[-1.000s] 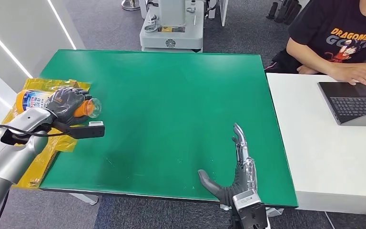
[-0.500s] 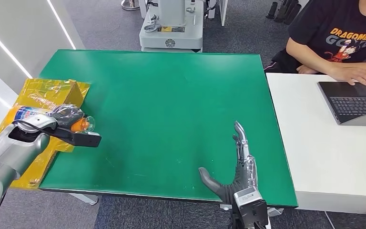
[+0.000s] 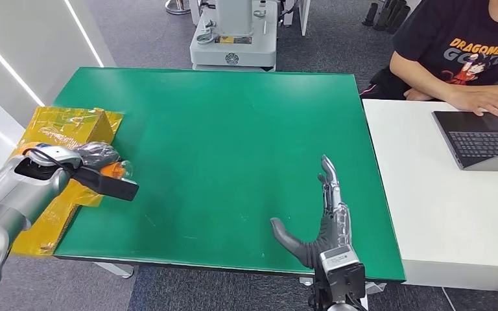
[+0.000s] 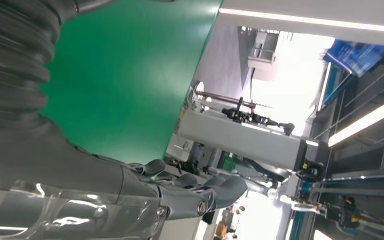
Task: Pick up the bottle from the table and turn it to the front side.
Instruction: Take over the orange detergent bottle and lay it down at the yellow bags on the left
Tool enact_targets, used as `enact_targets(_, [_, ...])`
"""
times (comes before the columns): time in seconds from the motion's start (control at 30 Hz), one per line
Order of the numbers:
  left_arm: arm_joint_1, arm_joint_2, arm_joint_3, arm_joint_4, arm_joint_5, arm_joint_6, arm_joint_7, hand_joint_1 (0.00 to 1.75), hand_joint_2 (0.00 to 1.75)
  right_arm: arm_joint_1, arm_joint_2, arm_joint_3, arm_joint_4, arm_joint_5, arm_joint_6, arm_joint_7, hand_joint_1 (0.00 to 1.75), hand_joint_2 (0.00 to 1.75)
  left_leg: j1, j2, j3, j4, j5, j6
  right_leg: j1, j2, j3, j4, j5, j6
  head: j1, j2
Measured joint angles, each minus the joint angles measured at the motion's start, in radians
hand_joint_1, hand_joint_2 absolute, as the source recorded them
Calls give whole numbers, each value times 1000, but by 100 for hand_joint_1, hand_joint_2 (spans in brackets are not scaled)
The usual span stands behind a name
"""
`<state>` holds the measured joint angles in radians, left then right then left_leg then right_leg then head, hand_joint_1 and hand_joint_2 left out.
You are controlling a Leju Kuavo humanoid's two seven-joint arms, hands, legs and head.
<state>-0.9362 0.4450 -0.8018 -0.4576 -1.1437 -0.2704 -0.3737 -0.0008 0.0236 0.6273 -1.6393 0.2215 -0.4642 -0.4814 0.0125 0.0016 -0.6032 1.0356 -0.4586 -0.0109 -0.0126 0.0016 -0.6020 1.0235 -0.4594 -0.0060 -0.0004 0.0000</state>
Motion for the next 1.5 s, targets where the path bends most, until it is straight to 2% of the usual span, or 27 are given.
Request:
enact_targets(0.47, [-13, -98, -58, 89, 13, 0, 4, 175, 175, -9, 34, -4, -21, 47, 14, 29, 0, 175, 0, 0, 0, 0, 0, 0, 0, 0, 0, 0, 0, 0, 0, 0])
enact_targets(0.9, [39, -105, -73, 134, 17, 12, 94, 174, 175, 3, 39, -5, -54, 81, 17, 54, 0, 175, 0, 0, 0, 0, 0, 0, 0, 0, 0, 0, 0, 0, 0, 0])
enact_targets(0.97, [45, -99, -73, 138, 18, 25, 106, 95, 175, 4, 39, -5, -56, 83, 19, 59, 0, 175, 0, 0, 0, 0, 0, 0, 0, 0, 0, 0, 0, 0, 0, 0])
enact_targets(1.03, [51, -92, -73, 139, 20, 53, 117, 9, 175, 6, 39, -6, -60, 84, 24, 62, 0, 175, 0, 0, 0, 0, 0, 0, 0, 0, 0, 0, 0, 0, 0, 0])
enact_targets(1.1, [56, -86, -73, 139, 18, 87, 135, 0, 175, 8, 41, -6, -64, 87, 37, 66, 0, 175, 0, 0, 0, 0, 0, 0, 0, 0, 0, 0, 0, 0, 0, 0])
enact_targets(1.23, [65, -81, -73, 139, 13, 135, 170, 0, 175, 10, 50, -7, -67, 95, 63, 70, 0, 175, 0, 0, 0, -1, 0, 0, 0, 0, 0, 0, 0, 0, 0, 0])
enact_targets(1.5, [76, -81, -72, 139, 15, 168, 208, 0, 175, 10, 62, -14, -67, 100, 79, 68, 0, 175, 0, 0, 2, -1, 0, 0, 0, 0, 2, 0, 0, 0, 0, 0])
